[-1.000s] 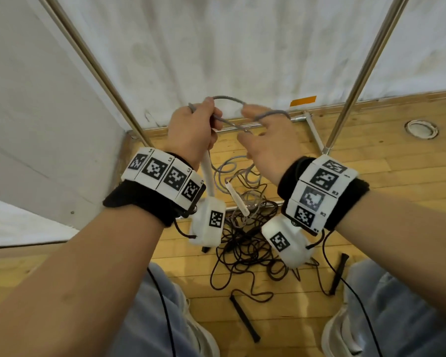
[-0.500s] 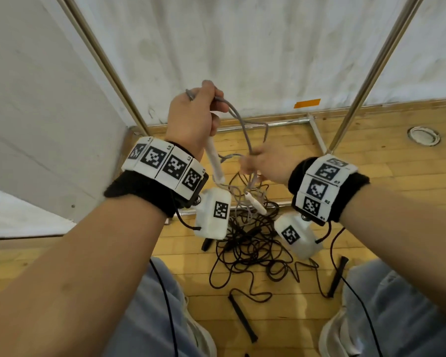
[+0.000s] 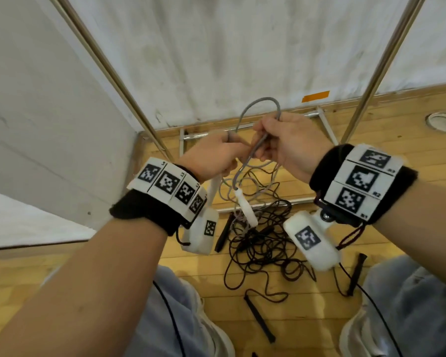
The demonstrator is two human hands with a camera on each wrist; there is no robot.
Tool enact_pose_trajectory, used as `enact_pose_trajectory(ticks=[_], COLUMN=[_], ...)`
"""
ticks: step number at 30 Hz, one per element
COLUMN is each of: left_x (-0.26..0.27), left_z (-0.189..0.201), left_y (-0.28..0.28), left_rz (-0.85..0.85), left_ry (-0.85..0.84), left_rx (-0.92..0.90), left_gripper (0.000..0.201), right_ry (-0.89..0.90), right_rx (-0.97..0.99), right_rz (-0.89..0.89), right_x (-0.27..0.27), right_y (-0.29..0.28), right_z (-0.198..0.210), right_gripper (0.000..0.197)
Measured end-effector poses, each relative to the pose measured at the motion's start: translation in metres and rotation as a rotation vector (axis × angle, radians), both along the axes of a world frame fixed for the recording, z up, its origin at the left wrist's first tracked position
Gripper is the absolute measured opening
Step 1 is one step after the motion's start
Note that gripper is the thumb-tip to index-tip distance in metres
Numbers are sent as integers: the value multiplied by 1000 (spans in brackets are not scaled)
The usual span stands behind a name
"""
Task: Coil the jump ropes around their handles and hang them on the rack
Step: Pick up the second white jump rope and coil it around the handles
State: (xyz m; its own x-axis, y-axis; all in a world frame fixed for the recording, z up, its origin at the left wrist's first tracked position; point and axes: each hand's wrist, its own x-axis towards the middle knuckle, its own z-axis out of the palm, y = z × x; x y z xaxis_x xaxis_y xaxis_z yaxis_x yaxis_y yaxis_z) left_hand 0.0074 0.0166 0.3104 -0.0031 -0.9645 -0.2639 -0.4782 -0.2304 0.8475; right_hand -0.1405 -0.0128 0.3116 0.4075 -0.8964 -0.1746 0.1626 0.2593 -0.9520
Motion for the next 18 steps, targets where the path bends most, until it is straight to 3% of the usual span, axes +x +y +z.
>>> enact_pose_trajectory(ticks=[4,7,9,11,13,18], left_x=[-2,-6,-7,-7,-9,-11], left_z=[7,5,7,12,16,20], left_y=[2,-3,-9,-15,-18,-12], left_rz=[-98,-37,87,194,229,165], left_ry=[35,0,58,137,208,246], left_rx=[14,16,-65,-148,-178,-199], left_gripper=[17,21,23,27,28,16], right_ry=[-112,-112,92,458,711,838], right_rx=[48,87,-39,-345,-558,-681], right_rz=[-110,-137,-57,86,193,206], right_x=[-7,-6,-6,-7,-7,-9], right_y=[-18,-26,-26,-20,-14,-2], right_z=[10,12,10,7,6,2], right_gripper=[25,22,28,31,28,35])
